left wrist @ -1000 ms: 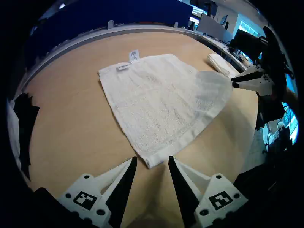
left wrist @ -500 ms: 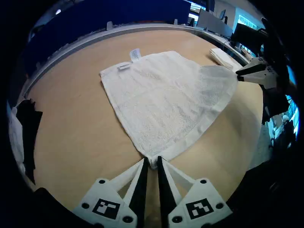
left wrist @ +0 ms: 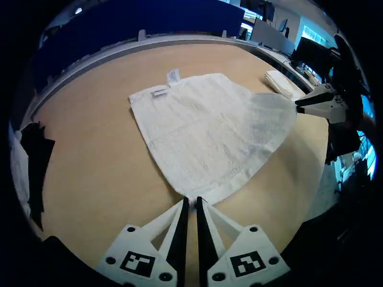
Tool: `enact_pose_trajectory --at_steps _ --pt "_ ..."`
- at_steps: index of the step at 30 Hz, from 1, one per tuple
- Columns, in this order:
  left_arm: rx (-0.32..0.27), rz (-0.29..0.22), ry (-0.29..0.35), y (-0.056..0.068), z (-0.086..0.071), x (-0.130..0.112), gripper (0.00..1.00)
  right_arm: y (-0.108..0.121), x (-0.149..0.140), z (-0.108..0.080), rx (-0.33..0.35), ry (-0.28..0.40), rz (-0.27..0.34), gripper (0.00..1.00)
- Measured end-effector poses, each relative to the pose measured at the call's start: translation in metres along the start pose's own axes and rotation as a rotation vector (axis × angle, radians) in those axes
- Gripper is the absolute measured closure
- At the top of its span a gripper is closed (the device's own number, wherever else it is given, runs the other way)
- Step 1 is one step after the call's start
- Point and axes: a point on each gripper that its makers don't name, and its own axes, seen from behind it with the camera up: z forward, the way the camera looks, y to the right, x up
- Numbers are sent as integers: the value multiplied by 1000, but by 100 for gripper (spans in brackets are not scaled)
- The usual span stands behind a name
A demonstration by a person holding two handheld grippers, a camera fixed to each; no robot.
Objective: Fold towel
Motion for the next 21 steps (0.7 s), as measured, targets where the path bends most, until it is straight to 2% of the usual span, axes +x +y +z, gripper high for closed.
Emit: enact_pose_trajectory --at_steps 21 --pt "5 0 11 -2 -3 3 92 -2 5 0 4 10 -1 83"
